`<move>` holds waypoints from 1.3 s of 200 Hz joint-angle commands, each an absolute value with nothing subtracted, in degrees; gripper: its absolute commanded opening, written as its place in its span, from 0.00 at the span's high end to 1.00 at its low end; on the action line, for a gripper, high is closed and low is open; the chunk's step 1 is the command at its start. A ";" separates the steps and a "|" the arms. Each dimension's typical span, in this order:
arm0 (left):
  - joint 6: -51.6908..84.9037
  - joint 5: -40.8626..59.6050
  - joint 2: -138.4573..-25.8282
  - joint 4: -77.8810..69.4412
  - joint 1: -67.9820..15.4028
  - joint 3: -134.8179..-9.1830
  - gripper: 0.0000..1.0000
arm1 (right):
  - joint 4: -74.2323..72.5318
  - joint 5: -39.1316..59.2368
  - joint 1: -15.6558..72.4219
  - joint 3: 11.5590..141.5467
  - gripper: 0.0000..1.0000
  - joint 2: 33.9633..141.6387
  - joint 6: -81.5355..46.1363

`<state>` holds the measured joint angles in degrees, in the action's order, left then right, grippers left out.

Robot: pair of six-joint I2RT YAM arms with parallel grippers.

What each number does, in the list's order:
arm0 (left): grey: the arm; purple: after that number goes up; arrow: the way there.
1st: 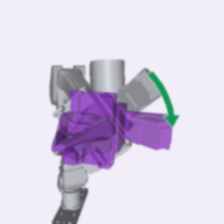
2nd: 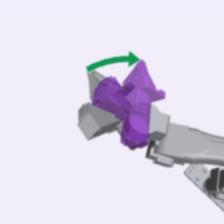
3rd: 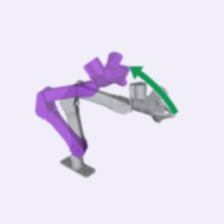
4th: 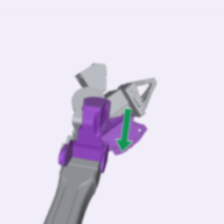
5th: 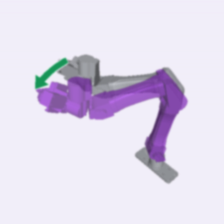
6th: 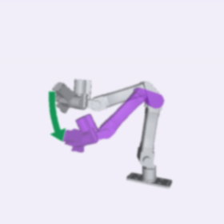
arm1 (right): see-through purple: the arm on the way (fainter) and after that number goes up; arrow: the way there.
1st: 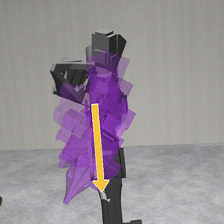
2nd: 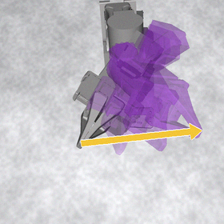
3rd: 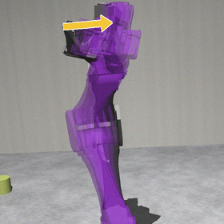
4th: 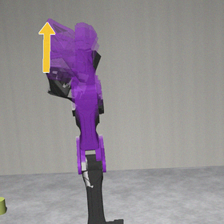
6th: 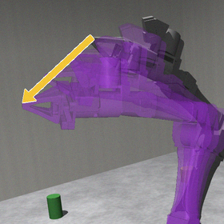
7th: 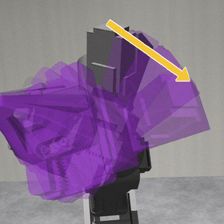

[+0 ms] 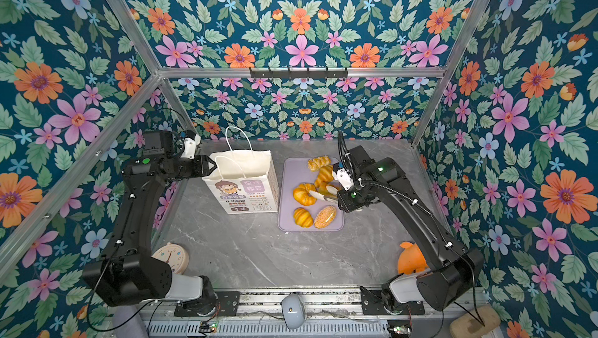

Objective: Place the fake bread into the paper bag
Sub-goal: 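Lower the tongs with the right gripper and pinch the striped croissant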

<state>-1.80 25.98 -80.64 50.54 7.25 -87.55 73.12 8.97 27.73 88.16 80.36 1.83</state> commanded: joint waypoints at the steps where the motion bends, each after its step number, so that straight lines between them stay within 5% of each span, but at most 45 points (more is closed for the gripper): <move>1: -1.61 23.69 -80.12 49.33 7.29 -89.00 0.42 | 74.58 8.58 29.54 88.93 0.59 81.91 -0.90; 77: 5.77 18.79 -68.68 41.02 7.47 -82.34 0.26 | 80.75 3.07 40.18 92.73 0.60 90.06 -8.89; 260: 6.24 19.72 -60.19 38.18 7.47 -71.98 0.25 | 80.83 -2.89 47.01 98.95 0.54 100.59 -9.42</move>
